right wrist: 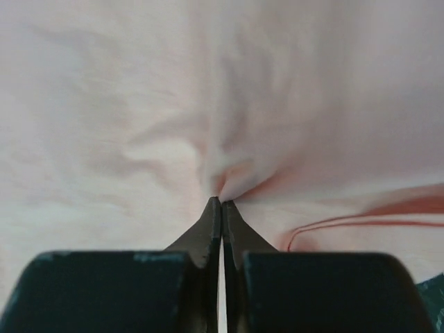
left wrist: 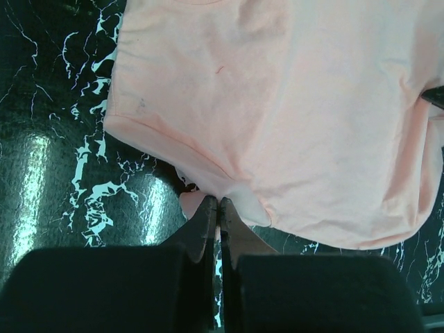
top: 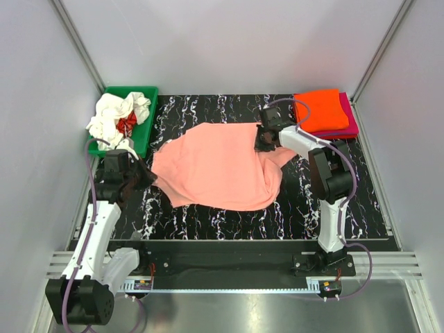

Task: Fold and stack the t-shirts
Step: Flatten the tshirt out

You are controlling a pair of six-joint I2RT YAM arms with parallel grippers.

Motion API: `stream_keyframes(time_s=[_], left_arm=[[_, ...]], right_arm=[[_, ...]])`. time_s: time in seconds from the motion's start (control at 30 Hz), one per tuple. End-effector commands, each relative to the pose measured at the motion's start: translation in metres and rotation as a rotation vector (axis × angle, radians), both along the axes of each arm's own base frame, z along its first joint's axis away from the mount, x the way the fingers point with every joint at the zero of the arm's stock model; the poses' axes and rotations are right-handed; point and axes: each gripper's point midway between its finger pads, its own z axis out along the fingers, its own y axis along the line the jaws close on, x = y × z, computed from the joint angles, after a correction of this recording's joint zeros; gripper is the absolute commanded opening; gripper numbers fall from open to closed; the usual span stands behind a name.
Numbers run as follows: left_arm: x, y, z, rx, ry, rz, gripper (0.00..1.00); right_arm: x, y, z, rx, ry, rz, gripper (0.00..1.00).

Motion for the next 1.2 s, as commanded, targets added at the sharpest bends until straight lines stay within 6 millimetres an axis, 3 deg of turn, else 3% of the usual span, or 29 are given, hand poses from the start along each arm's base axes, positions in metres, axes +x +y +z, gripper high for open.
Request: stream_keyframes(time_s=[0.0,0.07,0.17,0.2,0.23,0.27,0.33,0.4,0.43,0.57,0.63,0.67,0.7,0.8,0.93,1.17], left_arm=[[0.006,-0.003,0.013,-0.006,-0.070,-0.028,0.00],[0.006,-0.002,0.013,-0.002,-0.073,-0.024,0.00],[0.006,0.000,0.014,0.005,-0.078,-0.016,0.00],[0.006,0.000,0.014,0.007,-0.081,-0.014,0.00],[0.006,0.000,0.015,0.008,-0.082,-0.012,0.00],[0.005,0.000,0.014,0.010,-0.079,-0.014,0.00],[0.005,0.001,0.014,0.010,-0.081,-0.012,0.00],[0.006,0.001,0.014,0.011,-0.081,-0.012,0.00],[0.006,0.001,0.014,0.011,-0.081,-0.011,0.00],[0.006,0.001,0.014,0.011,-0.079,-0.011,0.00],[0.006,0.000,0.014,0.008,-0.078,-0.016,0.00],[0.006,0.000,0.014,0.008,-0.080,-0.017,0.00],[0.006,-0.001,0.014,0.007,-0.078,-0.019,0.00],[0.006,-0.001,0.014,0.002,-0.080,-0.022,0.00],[0.006,-0.002,0.015,-0.001,-0.081,-0.024,0.00],[0.005,0.000,0.015,0.007,-0.087,-0.017,0.00]], right_arm=[[0.046,0.054,0.096,0.089,-0.325,0.117,0.00],[0.059,0.054,0.115,0.092,-0.380,0.082,0.00],[0.072,0.056,0.112,0.074,-0.390,0.066,0.05],[0.071,0.058,0.105,0.069,-0.363,0.083,0.19],[0.068,0.064,0.087,0.070,-0.312,0.117,0.25],[0.073,0.066,0.094,0.066,-0.315,0.125,0.30],[0.066,0.052,0.087,0.004,-0.259,0.084,0.37],[0.056,0.038,0.087,-0.028,-0.233,0.035,0.38],[0.052,0.028,0.102,-0.044,-0.252,-0.003,0.38],[0.018,-0.017,0.086,-0.048,-0.145,-0.111,0.35],[0.004,-0.029,0.082,-0.034,-0.115,-0.123,0.34],[-0.009,-0.039,0.064,-0.040,-0.062,-0.127,0.34],[-0.014,-0.046,0.062,-0.032,-0.051,-0.134,0.34],[-0.029,-0.051,0.045,-0.033,-0.011,-0.105,0.34],[-0.040,-0.033,0.032,0.050,0.019,-0.012,0.35],[-0.044,-0.027,0.010,0.064,0.058,0.024,0.38]])
